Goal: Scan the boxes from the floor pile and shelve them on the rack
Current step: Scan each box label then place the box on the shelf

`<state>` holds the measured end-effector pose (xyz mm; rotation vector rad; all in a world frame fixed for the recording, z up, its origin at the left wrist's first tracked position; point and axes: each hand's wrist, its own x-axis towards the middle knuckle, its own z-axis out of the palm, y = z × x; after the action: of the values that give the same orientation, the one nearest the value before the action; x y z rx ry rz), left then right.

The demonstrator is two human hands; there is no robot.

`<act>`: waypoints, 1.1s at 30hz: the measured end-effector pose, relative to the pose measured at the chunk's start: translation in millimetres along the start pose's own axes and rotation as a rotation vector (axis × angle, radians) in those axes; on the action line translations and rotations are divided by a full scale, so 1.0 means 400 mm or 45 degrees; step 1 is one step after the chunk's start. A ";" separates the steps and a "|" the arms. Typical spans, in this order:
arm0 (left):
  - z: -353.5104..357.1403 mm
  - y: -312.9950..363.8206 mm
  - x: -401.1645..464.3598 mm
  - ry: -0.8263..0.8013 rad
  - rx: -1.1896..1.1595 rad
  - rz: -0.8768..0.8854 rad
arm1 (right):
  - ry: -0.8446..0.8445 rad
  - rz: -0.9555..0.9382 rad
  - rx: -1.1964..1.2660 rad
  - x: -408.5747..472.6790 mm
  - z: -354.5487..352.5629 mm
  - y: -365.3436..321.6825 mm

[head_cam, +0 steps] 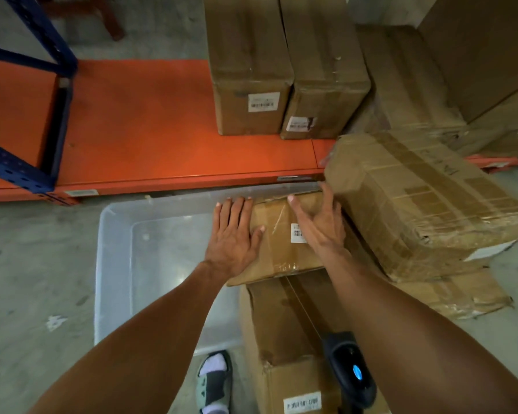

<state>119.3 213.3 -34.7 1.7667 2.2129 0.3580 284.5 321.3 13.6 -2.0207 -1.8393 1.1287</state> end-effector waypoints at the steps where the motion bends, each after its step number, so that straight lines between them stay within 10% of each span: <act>1: 0.001 0.000 -0.008 0.035 -0.008 -0.012 | 0.012 -0.007 -0.010 -0.009 0.006 -0.004; 11: -0.031 0.015 -0.082 0.213 -0.661 -0.575 | -0.169 0.098 -0.001 -0.092 -0.043 0.047; 18: -0.031 0.049 -0.141 -0.051 -1.157 -1.120 | -0.060 0.211 0.130 -0.128 -0.025 0.116; 33: -0.032 0.024 -0.101 -0.167 -1.640 -1.301 | -0.268 0.340 0.238 -0.051 -0.050 0.127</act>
<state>131.7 175.9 -16.5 -0.0194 1.7043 1.0020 337.5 298.8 5.6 -2.1515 -1.5088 1.5762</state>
